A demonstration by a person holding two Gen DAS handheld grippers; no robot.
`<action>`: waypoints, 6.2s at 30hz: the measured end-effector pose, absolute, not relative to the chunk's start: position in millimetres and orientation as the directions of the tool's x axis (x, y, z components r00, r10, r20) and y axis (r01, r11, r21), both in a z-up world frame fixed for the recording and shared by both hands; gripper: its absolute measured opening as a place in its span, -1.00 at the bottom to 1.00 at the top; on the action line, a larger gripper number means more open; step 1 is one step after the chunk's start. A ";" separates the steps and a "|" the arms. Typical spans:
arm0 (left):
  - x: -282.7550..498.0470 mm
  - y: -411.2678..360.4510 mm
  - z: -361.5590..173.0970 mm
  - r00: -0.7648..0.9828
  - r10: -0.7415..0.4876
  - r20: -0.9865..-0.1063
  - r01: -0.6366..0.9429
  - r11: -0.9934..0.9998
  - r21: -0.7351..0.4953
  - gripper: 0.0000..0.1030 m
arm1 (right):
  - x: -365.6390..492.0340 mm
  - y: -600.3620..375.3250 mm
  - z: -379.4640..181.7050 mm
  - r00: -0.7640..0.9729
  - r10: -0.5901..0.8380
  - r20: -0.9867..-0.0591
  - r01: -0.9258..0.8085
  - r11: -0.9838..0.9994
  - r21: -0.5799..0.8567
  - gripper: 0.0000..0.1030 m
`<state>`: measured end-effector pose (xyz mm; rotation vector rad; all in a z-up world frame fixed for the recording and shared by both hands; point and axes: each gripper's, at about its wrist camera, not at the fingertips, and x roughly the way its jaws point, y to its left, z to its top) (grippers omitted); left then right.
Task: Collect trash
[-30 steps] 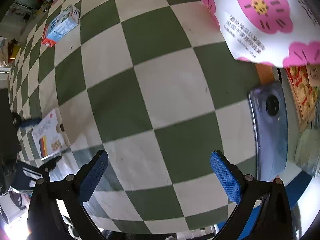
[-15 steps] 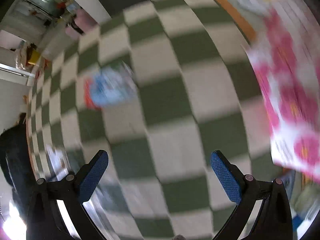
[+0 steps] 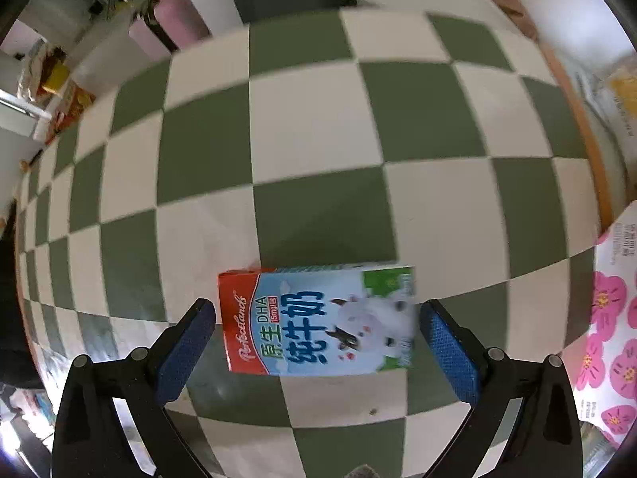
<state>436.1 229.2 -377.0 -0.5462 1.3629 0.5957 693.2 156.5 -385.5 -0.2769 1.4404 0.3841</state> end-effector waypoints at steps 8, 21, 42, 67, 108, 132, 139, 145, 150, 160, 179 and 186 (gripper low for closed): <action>414.3 231.5 -340.5 0.163 0.151 -0.975 -0.692 0.721 -0.003 0.51 | 668.2 149.5 -374.4 0.156 0.117 -0.981 -0.455 0.890 0.033 0.81; 325.3 210.5 -252.5 0.355 0.243 -0.903 -0.688 0.722 -0.076 0.51 | 529.0 59.3 -292.0 0.241 0.272 -0.932 -0.508 0.853 0.118 0.80; 48.0 136.1 -275.4 0.553 -0.044 -0.832 -0.510 0.771 -0.381 0.50 | 148.1 -82.4 -272.8 0.277 0.295 -0.914 -0.380 0.908 0.178 0.81; -20.2 113.8 -752.5 0.011 -0.018 -1.000 -0.696 0.717 -0.021 0.98 | 74.2 -75.6 -785.8 -0.218 0.247 -0.944 -0.357 0.880 0.313 1.00; -152.9 29.0 -262.3 0.377 -0.065 -0.924 -0.497 0.828 -0.261 0.98 | -65.1 -155.8 -220.8 0.086 0.327 -0.941 -0.579 0.785 0.220 1.00; -202.5 7.5 -169.2 0.541 -0.097 -0.835 -0.452 0.804 -0.386 0.99 | -98.8 -194.5 -126.8 0.036 0.448 -0.893 -0.626 0.707 0.329 1.00; -200.3 3.9 -169.4 0.548 -0.119 -0.828 -0.443 0.798 -0.408 1.00 | -96.7 -196.8 -121.3 0.031 0.450 -0.892 -0.636 0.697 0.330 1.00; -197.9 -1.3 -169.4 0.548 -0.137 -0.825 -0.428 0.801 -0.417 1.00 | -97.9 -193.7 -121.1 0.019 0.458 -0.889 -0.632 0.695 0.344 1.00; -198.3 -2.8 -168.9 0.549 -0.143 -0.824 -0.424 0.802 -0.421 1.00 | -96.7 -197.1 -120.7 0.012 0.459 -0.889 -0.635 0.690 0.348 1.00; -197.9 -2.2 -168.9 0.548 -0.146 -0.823 -0.423 0.800 -0.424 1.00 | -98.8 -200.9 -122.5 0.004 0.459 -0.889 -0.634 0.688 0.352 1.00; -201.4 -14.4 -171.5 0.549 -0.156 -0.821 -0.417 0.800 -0.431 1.00 | -103.9 -199.7 -124.5 0.003 0.461 -0.887 -0.626 0.693 0.358 1.00; -201.8 -12.9 -170.2 0.551 -0.153 -0.820 -0.417 0.801 -0.430 1.00 | -104.5 -198.5 -124.3 0.003 0.465 -0.885 -0.622 0.694 0.362 1.00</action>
